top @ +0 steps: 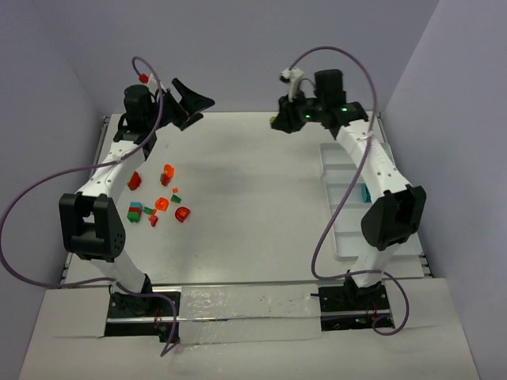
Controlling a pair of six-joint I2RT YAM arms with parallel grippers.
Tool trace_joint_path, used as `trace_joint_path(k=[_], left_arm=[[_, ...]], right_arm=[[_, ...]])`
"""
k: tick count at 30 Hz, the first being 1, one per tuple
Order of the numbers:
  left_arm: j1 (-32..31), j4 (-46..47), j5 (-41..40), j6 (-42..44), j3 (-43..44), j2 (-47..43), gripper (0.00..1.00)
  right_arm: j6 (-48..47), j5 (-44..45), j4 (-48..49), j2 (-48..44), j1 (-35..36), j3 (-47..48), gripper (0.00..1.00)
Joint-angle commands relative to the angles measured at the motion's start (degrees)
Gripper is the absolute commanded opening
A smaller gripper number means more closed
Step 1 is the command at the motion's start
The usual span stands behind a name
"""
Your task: Sort the legos into containers by color
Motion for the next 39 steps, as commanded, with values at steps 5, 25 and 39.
trace_joint_path(k=[5, 25, 39], left_arm=[[-2.24, -29.38, -17.89, 38.22, 8.78, -1.35, 0.99], [0.22, -30.61, -29.18, 43.49, 3.16, -1.84, 0.99], [4.21, -32.01, -30.49, 44.15, 1.36, -1.4, 0.99]], right_arm=[[-8.6, 15.07, -23.54, -0.38, -21.45, -2.29, 0.0], [-9.85, 33.14, -22.26, 26.35, -34.27, 17.64, 0.0], [-10.5, 32.0, -16.5, 31.89, -35.24, 22.88, 0.1]])
